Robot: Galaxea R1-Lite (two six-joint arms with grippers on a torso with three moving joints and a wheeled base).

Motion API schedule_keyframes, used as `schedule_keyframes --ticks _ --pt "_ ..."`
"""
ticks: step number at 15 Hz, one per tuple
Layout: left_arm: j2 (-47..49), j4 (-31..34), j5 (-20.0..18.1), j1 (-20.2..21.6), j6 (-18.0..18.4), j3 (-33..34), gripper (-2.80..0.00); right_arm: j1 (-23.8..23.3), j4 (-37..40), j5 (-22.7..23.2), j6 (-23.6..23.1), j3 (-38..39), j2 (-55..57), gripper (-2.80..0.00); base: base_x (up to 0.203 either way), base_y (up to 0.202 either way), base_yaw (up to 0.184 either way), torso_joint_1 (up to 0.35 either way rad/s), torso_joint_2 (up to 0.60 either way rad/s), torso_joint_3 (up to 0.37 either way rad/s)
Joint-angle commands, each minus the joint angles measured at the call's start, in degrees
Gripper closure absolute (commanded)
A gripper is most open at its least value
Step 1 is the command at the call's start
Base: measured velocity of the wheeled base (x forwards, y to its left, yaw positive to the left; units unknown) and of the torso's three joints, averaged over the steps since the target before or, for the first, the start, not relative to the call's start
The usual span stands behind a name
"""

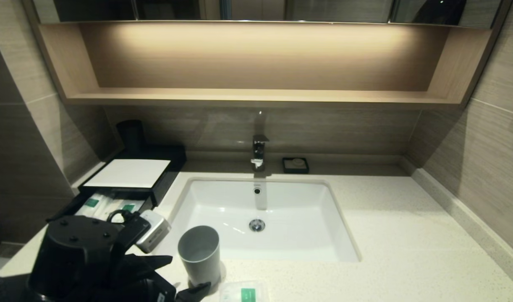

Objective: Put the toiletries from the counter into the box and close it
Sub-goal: Pick up the cup

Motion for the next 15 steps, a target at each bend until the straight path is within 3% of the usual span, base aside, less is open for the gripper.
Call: schedule_keyframes --ticks 1,15 --pt "0.7 -0.9 0.0 0.0 -0.1 -0.1 -2.80 0.0 0.0 0.1 0.0 0.1 0.0 0.00 0.000 0.000 0.000 0.000 0.00 0.000" --pt "4.9 -5.0 1.0 0.1 0.0 -0.5 -2.80 0.0 0.0 0.0 0.0 0.1 0.0 0.00 0.000 0.000 0.000 0.000 0.00 0.000"
